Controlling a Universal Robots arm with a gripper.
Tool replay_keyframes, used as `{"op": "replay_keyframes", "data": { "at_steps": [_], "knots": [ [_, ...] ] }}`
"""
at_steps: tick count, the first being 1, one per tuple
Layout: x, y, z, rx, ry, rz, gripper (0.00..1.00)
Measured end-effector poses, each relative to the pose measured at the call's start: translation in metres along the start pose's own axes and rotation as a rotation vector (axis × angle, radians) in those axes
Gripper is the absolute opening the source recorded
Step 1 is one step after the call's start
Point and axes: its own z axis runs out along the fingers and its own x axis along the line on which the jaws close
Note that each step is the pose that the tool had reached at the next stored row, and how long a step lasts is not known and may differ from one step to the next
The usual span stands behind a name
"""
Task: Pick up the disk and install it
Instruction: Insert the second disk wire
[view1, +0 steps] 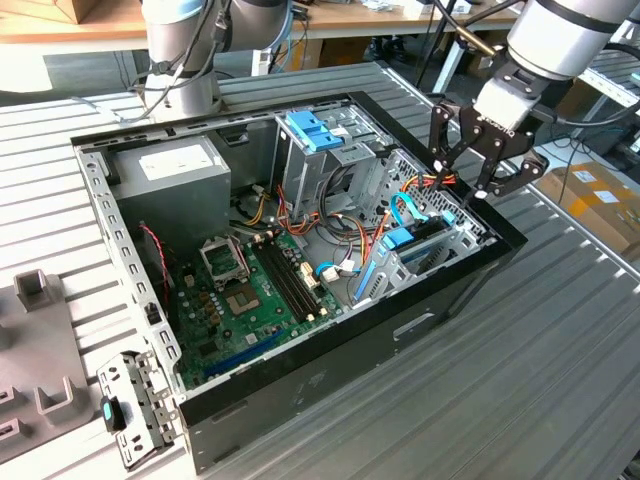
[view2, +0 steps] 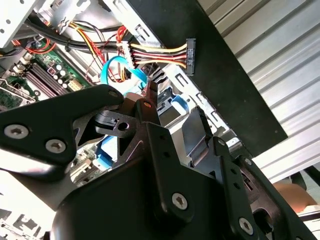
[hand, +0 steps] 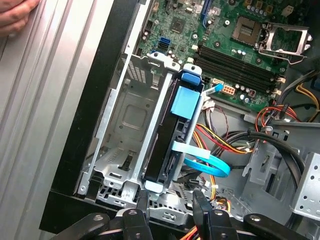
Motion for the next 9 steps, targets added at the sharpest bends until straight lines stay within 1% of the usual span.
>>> {"op": "replay_keyframes", "data": {
  "at_steps": [1, 3, 6, 9],
  "knots": [
    [0.0003, -0.0014, 0.0, -0.0003, -0.0001, -0.002, 0.47],
    [0.0018, -0.0067, 0.0, -0.0007, -0.0002, -0.012, 0.47],
    [0.0027, -0.0117, 0.0, -0.0011, -0.0004, -0.026, 0.47],
    [0.0022, -0.0141, 0.0001, -0.0017, -0.0005, -0.046, 0.47]
  ]
}}
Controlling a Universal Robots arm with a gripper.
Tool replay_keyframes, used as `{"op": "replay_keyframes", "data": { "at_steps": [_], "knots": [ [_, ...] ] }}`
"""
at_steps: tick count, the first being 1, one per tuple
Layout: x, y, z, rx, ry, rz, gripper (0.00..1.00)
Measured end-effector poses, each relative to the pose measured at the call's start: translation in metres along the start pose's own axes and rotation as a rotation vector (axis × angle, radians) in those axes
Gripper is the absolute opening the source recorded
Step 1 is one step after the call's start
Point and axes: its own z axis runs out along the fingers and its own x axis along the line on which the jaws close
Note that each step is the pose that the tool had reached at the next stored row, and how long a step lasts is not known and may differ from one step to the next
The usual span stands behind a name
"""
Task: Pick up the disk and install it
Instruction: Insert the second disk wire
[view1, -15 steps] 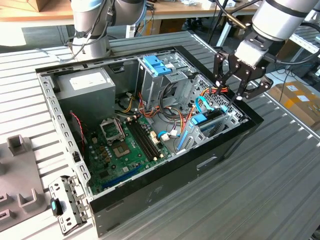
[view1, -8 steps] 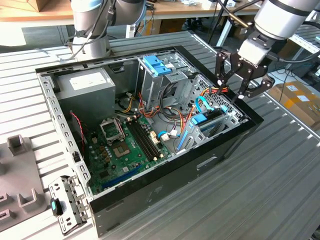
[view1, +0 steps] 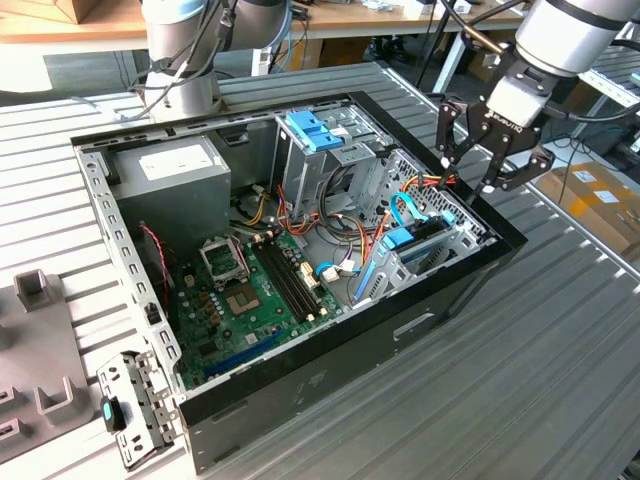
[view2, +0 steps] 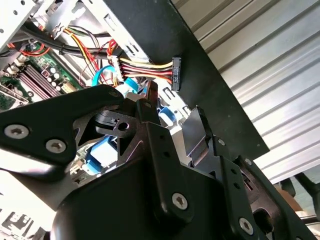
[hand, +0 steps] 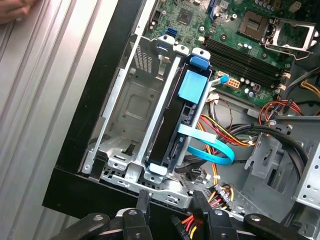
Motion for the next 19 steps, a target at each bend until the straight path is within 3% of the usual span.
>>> {"op": "replay_keyframes", "data": {
  "at_steps": [9, 15, 19],
  "knots": [
    [0.001, -0.0031, 0.0002, -0.0054, -0.0011, -0.173, 0.47],
    [0.0008, -0.0113, 0.0003, -0.007, -0.0014, -0.222, 0.47],
    [-0.0005, -0.0129, 0.0006, -0.0082, -0.0017, -0.262, 0.47]
  ]
}}
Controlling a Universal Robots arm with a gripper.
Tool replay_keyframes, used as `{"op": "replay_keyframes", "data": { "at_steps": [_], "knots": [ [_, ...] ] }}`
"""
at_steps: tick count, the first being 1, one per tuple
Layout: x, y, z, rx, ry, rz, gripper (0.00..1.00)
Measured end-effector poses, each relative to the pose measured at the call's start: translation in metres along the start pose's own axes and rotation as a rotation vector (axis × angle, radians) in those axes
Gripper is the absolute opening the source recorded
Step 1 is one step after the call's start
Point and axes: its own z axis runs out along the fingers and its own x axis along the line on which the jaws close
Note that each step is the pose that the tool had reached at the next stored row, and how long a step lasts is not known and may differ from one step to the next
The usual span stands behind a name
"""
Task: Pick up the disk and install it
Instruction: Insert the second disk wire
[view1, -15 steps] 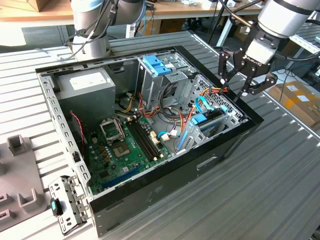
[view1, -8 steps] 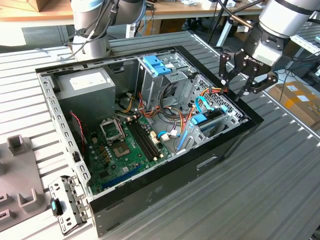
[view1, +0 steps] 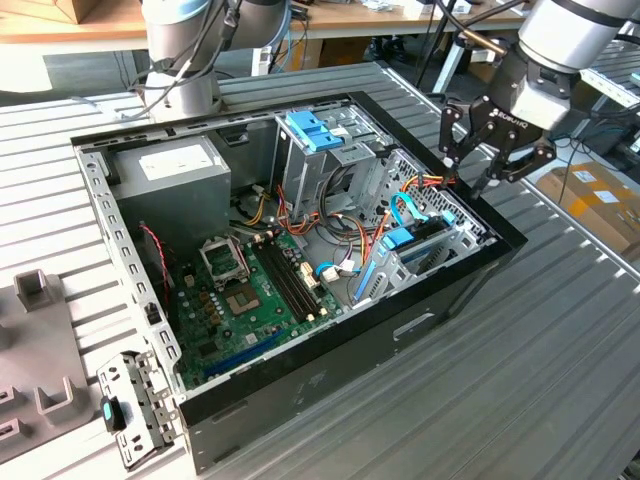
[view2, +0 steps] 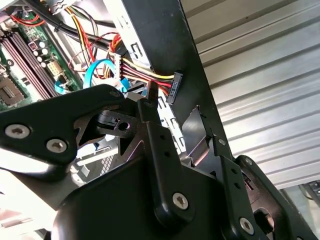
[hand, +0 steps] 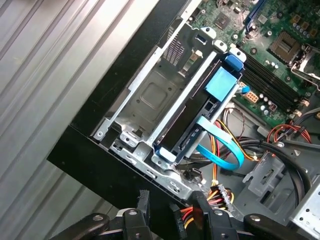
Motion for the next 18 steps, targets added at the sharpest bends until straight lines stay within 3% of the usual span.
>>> {"op": "replay_keyframes", "data": {
  "at_steps": [5, 7, 14, 18],
  "knots": [
    [0.0031, -0.0068, 0.0, -0.001, -0.0002, -0.029, 0.47],
    [0.0008, -0.0091, 0.0001, -0.0015, -0.0003, -0.045, 0.47],
    [-0.0002, -0.0101, 0.0006, -0.0043, -0.001, -0.137, 0.47],
    [-0.0003, -0.0102, 0.0006, -0.0044, -0.001, -0.139, 0.47]
  ]
}}
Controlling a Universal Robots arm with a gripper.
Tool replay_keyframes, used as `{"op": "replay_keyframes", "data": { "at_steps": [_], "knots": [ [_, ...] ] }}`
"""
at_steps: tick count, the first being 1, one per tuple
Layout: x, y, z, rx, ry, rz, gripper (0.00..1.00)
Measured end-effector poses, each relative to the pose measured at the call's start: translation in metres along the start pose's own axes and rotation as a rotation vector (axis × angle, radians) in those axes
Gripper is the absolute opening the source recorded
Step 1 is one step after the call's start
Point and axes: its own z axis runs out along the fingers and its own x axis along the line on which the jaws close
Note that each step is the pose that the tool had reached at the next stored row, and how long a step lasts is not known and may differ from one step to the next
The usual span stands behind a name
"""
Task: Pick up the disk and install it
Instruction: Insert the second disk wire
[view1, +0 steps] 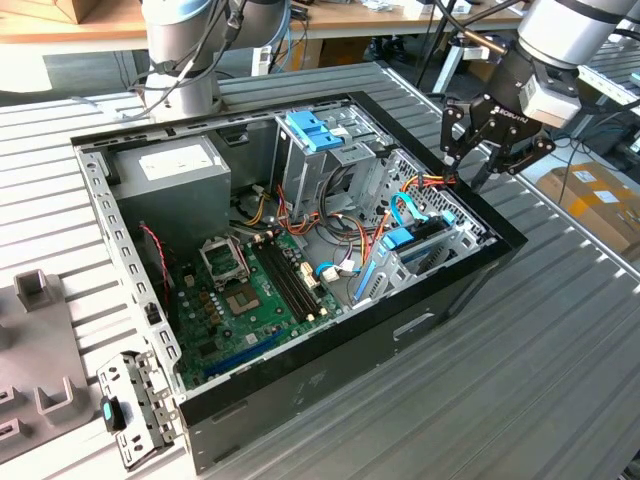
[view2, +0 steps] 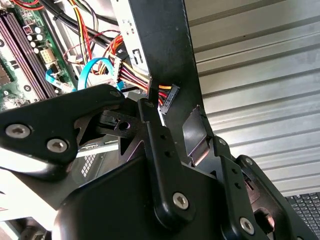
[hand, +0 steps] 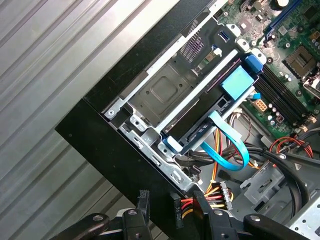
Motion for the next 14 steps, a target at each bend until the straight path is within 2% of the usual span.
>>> {"op": "replay_keyframes", "data": {
  "at_steps": [11, 12, 13, 14],
  "knots": [
    [-0.0006, -0.001, 0.0, 0.0, 0.0, -0.001, 0.47],
    [-0.0006, -0.001, 0.0001, 0.0, 0.0, -0.001, 0.4],
    [-0.0006, -0.001, 0.0, 0.0, 0.0, -0.001, 0.4],
    [-0.0006, -0.001, 0.0, -0.0001, 0.0, -0.001, 0.33]
  ]
}}
